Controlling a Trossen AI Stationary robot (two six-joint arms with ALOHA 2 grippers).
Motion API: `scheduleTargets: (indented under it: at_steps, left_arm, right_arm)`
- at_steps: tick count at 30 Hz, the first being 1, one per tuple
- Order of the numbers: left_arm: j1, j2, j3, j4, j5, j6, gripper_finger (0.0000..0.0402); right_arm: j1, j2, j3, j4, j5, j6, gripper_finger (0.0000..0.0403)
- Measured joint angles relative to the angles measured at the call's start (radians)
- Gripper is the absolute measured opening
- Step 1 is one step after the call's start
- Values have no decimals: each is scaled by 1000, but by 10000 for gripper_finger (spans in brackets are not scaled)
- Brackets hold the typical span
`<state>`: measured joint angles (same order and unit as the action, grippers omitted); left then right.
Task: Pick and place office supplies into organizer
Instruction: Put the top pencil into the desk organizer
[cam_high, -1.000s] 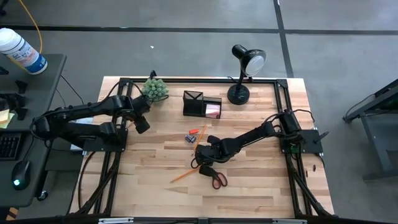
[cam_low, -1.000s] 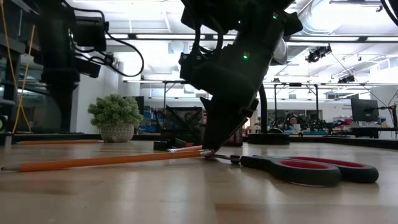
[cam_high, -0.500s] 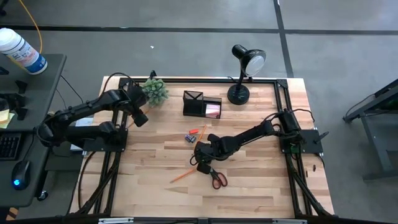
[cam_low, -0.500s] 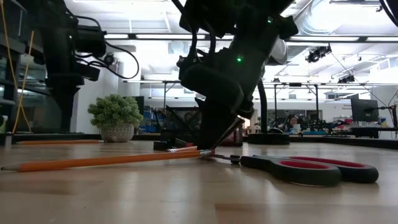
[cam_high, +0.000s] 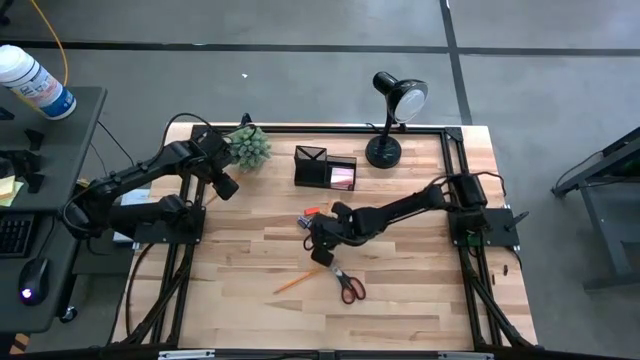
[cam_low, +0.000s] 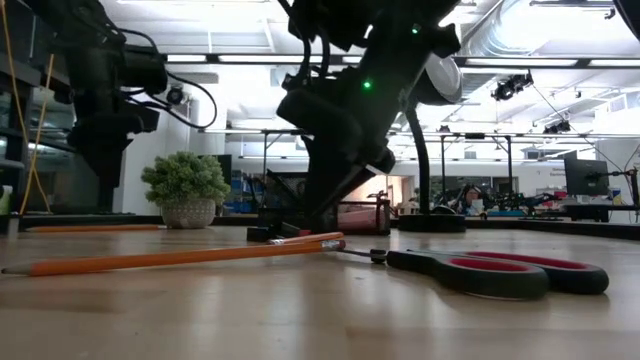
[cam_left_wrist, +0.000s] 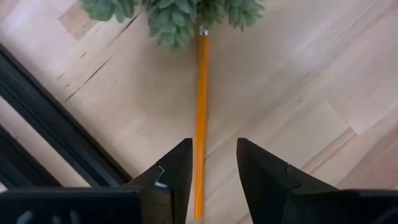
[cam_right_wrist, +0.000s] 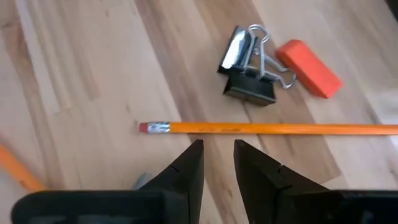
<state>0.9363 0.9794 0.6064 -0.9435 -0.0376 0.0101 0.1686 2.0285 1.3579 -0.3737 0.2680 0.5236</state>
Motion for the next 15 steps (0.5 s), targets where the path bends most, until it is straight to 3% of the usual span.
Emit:
scheduleTargets:
  at_steps: [15]
  left_arm:
    - [0, 58, -110, 31, 8, -54, 113]
  right_arm:
    - [-7, -2, 0, 6, -15, -19, 83]
